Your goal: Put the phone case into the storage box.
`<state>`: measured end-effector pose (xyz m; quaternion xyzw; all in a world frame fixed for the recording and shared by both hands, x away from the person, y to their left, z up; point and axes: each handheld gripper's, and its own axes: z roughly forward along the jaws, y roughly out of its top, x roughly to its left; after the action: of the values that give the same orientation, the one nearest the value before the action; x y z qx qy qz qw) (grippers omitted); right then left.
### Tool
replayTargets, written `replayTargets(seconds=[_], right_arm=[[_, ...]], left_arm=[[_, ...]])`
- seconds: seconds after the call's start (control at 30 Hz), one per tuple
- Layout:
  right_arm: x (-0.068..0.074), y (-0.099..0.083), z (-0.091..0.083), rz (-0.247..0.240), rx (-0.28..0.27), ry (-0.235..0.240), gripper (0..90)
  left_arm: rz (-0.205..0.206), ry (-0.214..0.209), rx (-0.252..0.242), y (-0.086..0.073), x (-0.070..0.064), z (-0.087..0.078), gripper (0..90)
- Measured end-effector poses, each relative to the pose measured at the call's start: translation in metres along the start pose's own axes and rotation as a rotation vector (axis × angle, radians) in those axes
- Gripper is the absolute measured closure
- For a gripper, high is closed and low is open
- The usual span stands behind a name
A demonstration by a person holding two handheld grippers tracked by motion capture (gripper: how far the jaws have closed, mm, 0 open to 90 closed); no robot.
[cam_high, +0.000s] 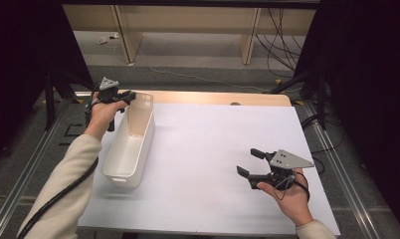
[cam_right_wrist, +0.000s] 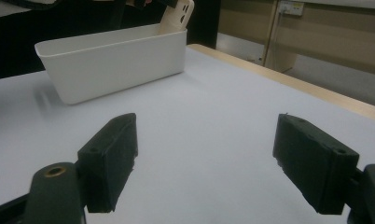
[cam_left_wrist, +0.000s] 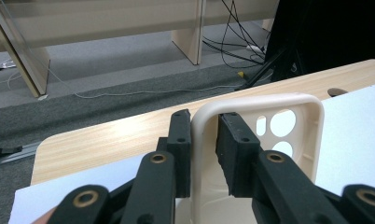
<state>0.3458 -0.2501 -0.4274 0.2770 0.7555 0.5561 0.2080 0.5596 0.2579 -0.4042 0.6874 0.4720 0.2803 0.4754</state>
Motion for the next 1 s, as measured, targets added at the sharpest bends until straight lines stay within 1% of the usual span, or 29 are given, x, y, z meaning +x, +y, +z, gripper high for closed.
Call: replayTargets(seconds=[0.07,0.1,0.13,0.17,0.23,0.27,0.33,0.37,0.4,0.47,0.5,0.53,0.63,0.67,0.7,0.73,0.77,0.8,0.83,0.9,0.93,0.97,1.0], right_arm=[[0.001,0.000,-0.001,0.016,0.014,0.009,23.1],[0.001,0.000,-0.001,0.015,0.014,0.008,23.0],[0.000,0.000,0.000,-0.003,0.000,0.001,23.1],[0.000,0.000,0.000,-0.004,0.002,0.002,23.0],[0.000,0.000,0.000,0.005,0.007,0.004,23.1],[0.001,0.000,-0.001,0.014,0.015,0.008,23.1],[0.001,0.000,-0.001,0.015,0.014,0.009,23.0],[0.001,0.000,-0.001,0.015,0.014,0.007,23.0],[0.000,0.000,0.000,-0.002,0.003,0.002,23.0],[0.000,0.000,0.000,-0.004,0.002,0.001,23.1],[0.000,0.001,-0.001,-0.001,0.013,0.009,23.1],[0.000,0.000,0.000,0.000,0.003,0.003,23.1],[0.000,0.000,0.000,-0.004,0.002,0.002,23.0],[0.000,0.000,0.000,-0.003,0.002,0.001,23.1],[0.001,0.000,-0.001,0.016,0.015,0.006,23.0],[0.000,0.000,-0.001,0.001,0.013,0.006,23.0],[0.001,0.000,-0.002,0.015,0.025,0.012,23.1],[0.001,0.000,0.000,0.003,0.005,0.004,23.0],[0.000,0.000,0.000,-0.006,-0.001,0.001,23.0],[0.000,0.000,0.000,-0.008,-0.001,0.000,23.0],[0.000,0.000,0.000,-0.003,0.002,0.000,23.0],[0.001,0.000,-0.001,0.016,0.014,0.007,23.0],[0.000,0.000,0.000,-0.004,0.000,0.002,23.0]], left_arm=[[0.006,0.006,0.002,0.000,0.000,0.000,73.1],[0.010,0.010,0.004,0.000,0.000,0.000,72.0],[0.015,0.014,0.006,0.000,0.000,0.000,71.5],[0.015,0.015,0.007,0.000,0.000,0.000,71.0],[0.018,0.033,0.015,0.000,0.000,-0.001,68.6],[0.018,0.038,0.018,0.000,0.000,-0.001,68.0],[0.015,0.044,0.017,0.000,0.001,-0.002,67.4],[0.015,0.050,0.020,0.000,0.001,-0.002,67.0],[0.020,0.055,0.020,0.000,0.001,-0.003,66.4],[0.019,0.057,0.022,0.000,0.001,-0.004,65.7],[0.017,0.060,0.016,-0.001,0.002,-0.004,65.2],[0.014,0.058,0.016,-0.001,0.002,-0.005,64.6],[0.011,0.058,0.015,-0.001,0.001,-0.007,61.8],[0.011,0.056,0.016,-0.001,0.001,-0.008,60.3],[0.006,0.057,0.014,-0.001,0.001,-0.009,58.4],[-0.005,0.053,0.009,-0.001,0.000,-0.009,56.2],[-0.011,0.051,0.011,0.000,0.000,-0.010,53.9],[-0.019,0.047,0.016,-0.001,-0.001,-0.011,51.6],[-0.020,0.044,0.017,-0.001,-0.002,-0.012,49.0],[-0.014,0.057,0.036,-0.001,-0.003,-0.014,42.5],[-0.017,0.061,0.035,-0.001,-0.003,-0.014,39.2],[-0.022,0.063,0.035,-0.001,-0.004,-0.015,36.3],[-0.023,0.063,0.035,-0.001,-0.004,-0.016,34.3]])
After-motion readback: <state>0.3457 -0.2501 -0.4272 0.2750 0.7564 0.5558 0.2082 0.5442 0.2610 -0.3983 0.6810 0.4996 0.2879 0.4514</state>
